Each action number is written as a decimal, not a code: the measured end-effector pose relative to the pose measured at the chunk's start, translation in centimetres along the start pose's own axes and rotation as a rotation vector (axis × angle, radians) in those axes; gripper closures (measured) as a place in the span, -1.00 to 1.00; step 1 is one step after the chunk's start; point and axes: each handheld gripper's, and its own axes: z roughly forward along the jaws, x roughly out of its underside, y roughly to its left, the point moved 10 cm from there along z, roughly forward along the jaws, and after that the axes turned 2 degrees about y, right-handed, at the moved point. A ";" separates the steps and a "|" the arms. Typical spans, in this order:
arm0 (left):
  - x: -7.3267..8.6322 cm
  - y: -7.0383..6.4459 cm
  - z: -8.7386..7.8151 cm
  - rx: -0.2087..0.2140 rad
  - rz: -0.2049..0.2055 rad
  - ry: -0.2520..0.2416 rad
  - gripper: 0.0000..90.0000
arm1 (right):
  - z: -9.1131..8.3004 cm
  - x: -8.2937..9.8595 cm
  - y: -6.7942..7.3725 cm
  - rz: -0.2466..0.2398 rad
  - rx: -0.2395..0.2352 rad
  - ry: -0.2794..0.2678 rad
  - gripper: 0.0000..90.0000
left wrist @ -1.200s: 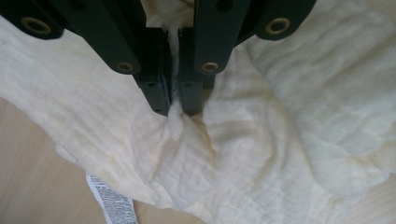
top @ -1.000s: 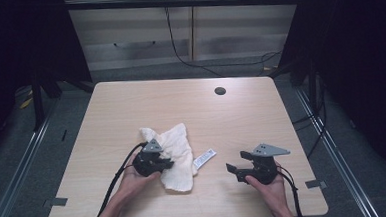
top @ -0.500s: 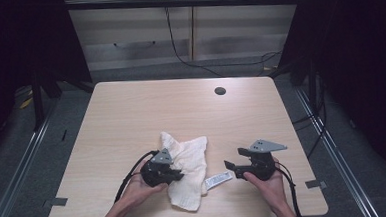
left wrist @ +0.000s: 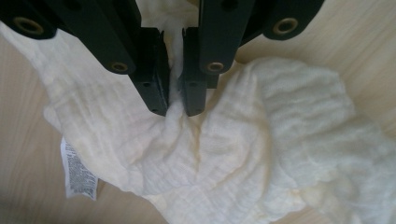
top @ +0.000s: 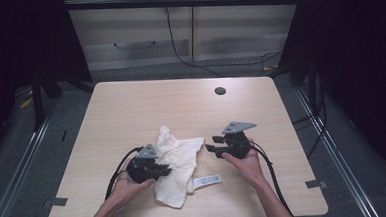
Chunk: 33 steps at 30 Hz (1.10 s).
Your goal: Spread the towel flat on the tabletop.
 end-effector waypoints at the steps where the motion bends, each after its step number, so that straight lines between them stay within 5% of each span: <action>1: 0.1 0.4 -0.2 -0.003 -0.005 -0.003 0.81 | 0.6 -0.4 -0.1 -0.005 -0.002 0.002 0.32; 4: 0.4 1.0 -0.4 -0.006 -0.021 -0.003 0.81 | 2.5 -1.2 -0.9 -0.006 -0.003 0.015 0.44; 7: 0.5 1.2 -0.2 -0.003 -0.030 -0.007 0.82 | 5.5 -1.3 -1.1 0.036 -0.052 0.059 0.25; 11: 0.6 1.2 -0.2 -0.004 -0.036 -0.008 0.82 | 7.5 -0.8 -0.7 0.013 -0.059 0.116 0.13; 20: 0.9 1.8 -0.6 -0.014 -0.045 -0.011 0.81 | 7.8 -0.4 -1.5 -0.004 -0.040 0.124 0.46; 26: 1.1 2.5 -0.9 -0.034 -0.069 -0.024 0.80 | 7.6 -0.1 -2.2 -0.027 0.000 0.140 0.97; 33: 0.6 2.7 -1.8 -0.046 -0.094 -0.066 0.54 | 6.0 1.0 -1.9 -0.027 -0.022 0.166 1.00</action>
